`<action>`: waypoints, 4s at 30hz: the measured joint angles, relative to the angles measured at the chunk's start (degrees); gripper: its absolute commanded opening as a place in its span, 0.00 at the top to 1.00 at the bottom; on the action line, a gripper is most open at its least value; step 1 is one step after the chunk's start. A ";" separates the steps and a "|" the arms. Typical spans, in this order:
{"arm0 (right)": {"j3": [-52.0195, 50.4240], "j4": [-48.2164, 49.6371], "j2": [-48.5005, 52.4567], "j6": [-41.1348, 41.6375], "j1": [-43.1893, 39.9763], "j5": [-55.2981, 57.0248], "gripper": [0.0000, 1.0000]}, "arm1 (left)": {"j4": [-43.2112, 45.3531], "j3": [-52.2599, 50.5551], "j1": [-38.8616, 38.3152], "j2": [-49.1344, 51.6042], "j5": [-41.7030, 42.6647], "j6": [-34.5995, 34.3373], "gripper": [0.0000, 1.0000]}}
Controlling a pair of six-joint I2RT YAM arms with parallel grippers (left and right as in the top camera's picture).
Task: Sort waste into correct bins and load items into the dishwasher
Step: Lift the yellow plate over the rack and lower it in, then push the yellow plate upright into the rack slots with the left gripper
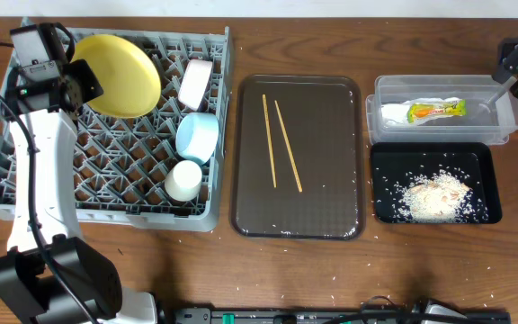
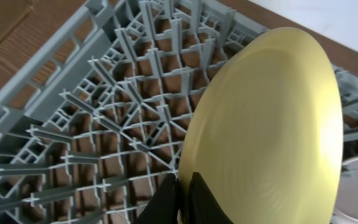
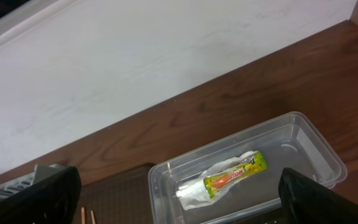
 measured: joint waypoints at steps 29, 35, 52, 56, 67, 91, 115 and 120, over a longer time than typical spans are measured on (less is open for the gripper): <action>0.00 -0.02 0.00 0.00 0.00 0.00 0.01 | 2.38 0.00 -12.02 3.30 -25.97 4.96 0.93; 0.00 0.00 0.00 0.00 0.00 0.00 0.01 | 3.37 0.00 -12.02 3.30 -27.58 6.23 0.93; 0.00 0.00 0.00 0.00 0.00 0.00 0.01 | 1.92 -0.09 -16.17 4.68 -1.84 5.99 0.92; 0.00 -0.02 0.00 0.00 0.00 0.00 0.01 | 0.92 -0.09 -17.40 7.80 2.14 5.99 0.92; 0.00 -0.02 0.00 0.00 0.00 0.00 0.01 | 0.81 -0.42 -20.17 12.59 4.66 5.97 0.92; 0.00 0.00 0.00 0.00 0.00 0.00 0.01 | 0.79 -0.42 -18.18 14.21 -2.49 5.99 0.92; 0.00 -0.02 0.00 0.00 0.00 0.00 0.01 | -0.26 -0.42 -14.82 9.22 0.44 1.03 0.92; 0.00 0.00 0.00 0.00 0.00 0.00 0.01 | -0.24 -0.42 -14.25 9.57 0.79 0.76 0.92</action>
